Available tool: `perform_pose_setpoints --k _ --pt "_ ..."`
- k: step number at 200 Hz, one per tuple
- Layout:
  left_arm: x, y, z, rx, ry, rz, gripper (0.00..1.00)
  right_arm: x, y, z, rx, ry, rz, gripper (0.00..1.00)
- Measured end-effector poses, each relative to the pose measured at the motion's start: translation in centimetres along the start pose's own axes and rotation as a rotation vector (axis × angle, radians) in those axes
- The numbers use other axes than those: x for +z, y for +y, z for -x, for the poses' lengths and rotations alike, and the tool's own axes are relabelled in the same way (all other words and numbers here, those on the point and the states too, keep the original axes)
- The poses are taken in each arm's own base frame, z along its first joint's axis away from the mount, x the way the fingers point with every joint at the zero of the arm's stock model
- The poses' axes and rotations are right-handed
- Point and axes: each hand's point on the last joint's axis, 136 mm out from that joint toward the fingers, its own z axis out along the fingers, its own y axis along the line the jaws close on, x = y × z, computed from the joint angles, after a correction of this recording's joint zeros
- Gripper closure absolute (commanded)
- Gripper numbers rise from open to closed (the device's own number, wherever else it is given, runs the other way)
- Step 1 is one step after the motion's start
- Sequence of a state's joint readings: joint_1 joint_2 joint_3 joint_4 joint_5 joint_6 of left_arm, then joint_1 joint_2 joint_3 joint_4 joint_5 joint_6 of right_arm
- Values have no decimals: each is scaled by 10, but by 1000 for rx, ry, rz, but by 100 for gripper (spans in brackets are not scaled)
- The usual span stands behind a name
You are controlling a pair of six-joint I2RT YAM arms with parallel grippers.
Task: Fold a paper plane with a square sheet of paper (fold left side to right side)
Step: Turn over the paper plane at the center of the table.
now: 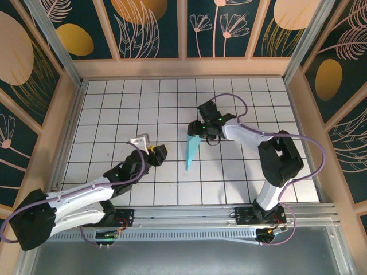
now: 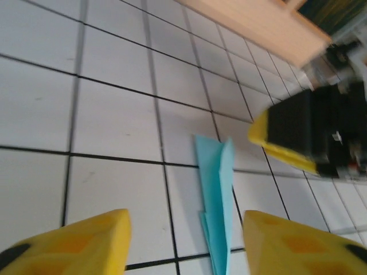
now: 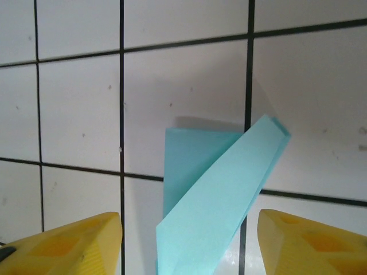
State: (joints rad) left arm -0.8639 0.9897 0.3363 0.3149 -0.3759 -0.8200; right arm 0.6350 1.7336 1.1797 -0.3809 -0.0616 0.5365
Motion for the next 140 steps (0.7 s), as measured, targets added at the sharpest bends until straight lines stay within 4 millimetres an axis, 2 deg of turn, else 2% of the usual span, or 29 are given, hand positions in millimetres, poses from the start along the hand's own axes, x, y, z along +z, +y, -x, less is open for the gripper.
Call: perform_pose_setpoints --k 33,58,92,140 --pt "-8 14 13 -22 -75 60 35 12 10 -17 -65 14 -136 29" --pt "-10 17 18 -28 -100 76 35 28 5 -32 -92 44 -222 29" --pt "-12 20 19 -24 -104 92 35 42 -14 -46 -97 85 -310 38" --pt "-14 25 19 -17 -108 115 34 39 -19 -46 -86 81 -338 53"
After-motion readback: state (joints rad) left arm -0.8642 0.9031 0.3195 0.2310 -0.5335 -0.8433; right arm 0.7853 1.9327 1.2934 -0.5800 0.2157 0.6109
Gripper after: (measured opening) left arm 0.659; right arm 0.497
